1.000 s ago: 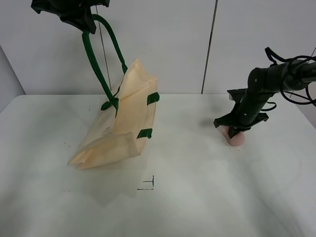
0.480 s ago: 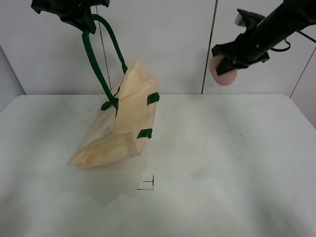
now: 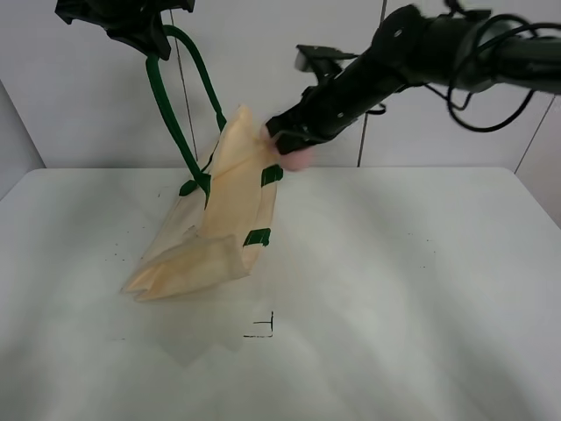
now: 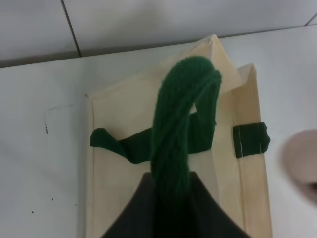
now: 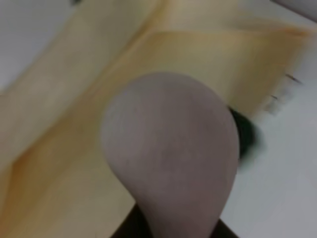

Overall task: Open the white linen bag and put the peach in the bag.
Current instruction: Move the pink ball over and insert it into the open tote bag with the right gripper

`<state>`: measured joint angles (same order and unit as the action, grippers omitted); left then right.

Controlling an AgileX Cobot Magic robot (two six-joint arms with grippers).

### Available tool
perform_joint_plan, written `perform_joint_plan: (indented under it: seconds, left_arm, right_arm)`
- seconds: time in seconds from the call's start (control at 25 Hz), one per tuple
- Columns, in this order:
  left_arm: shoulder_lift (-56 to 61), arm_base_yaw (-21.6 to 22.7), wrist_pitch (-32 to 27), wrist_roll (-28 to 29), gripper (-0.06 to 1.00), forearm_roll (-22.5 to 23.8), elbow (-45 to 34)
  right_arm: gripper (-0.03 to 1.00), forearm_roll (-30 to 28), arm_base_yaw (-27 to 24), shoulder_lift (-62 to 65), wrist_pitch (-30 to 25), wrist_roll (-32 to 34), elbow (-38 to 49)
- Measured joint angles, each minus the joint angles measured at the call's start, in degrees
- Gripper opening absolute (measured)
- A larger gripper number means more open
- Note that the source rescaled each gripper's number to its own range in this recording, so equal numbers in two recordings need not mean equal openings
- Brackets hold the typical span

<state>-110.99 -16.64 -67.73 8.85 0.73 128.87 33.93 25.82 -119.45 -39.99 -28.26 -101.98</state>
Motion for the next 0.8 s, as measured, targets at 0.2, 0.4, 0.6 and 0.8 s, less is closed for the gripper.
perform_joint_plan:
  seconds: [0.2,0.4,0.6,0.8]
  left_arm:
    - [0.00,0.00,0.00,0.00,0.00,0.00,0.00]
    - [0.00,0.00,0.00,0.00,0.00,0.00,0.00]
    - [0.00,0.00,0.00,0.00,0.00,0.00,0.00]
    - [0.00,0.00,0.00,0.00,0.00,-0.23,-0.07]
  right_arm:
    - [0.00,1.19,5.54,-4.88,7.32,-3.68,0.00]
    - [0.23,2.96,7.15,-7.53,11.70,-5.65,0.00]
    - [0.89,3.76,7.29,-8.11,12.06,-6.42,0.00]
    - [0.99,2.45,7.29,-8.11,7.86,-4.30,-0.50]
